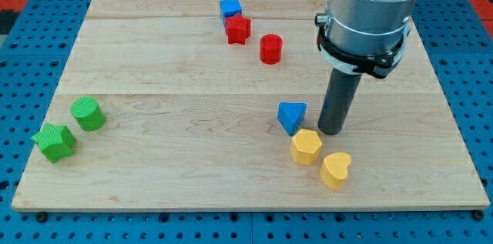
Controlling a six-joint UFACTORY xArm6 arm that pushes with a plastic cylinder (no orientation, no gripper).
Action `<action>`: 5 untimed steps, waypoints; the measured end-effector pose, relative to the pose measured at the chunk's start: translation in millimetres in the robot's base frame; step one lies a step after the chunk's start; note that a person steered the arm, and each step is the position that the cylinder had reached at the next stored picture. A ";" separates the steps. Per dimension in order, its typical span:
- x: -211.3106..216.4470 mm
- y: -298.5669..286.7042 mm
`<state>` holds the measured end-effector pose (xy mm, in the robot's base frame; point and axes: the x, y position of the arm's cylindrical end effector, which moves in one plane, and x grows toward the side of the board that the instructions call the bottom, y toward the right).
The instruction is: Push the triangle diagonally to the top right of the green circle
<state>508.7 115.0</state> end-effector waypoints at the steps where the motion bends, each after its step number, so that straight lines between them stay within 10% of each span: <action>1: 0.0 13.7; 5: -59.0 -152.2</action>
<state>449.7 -37.2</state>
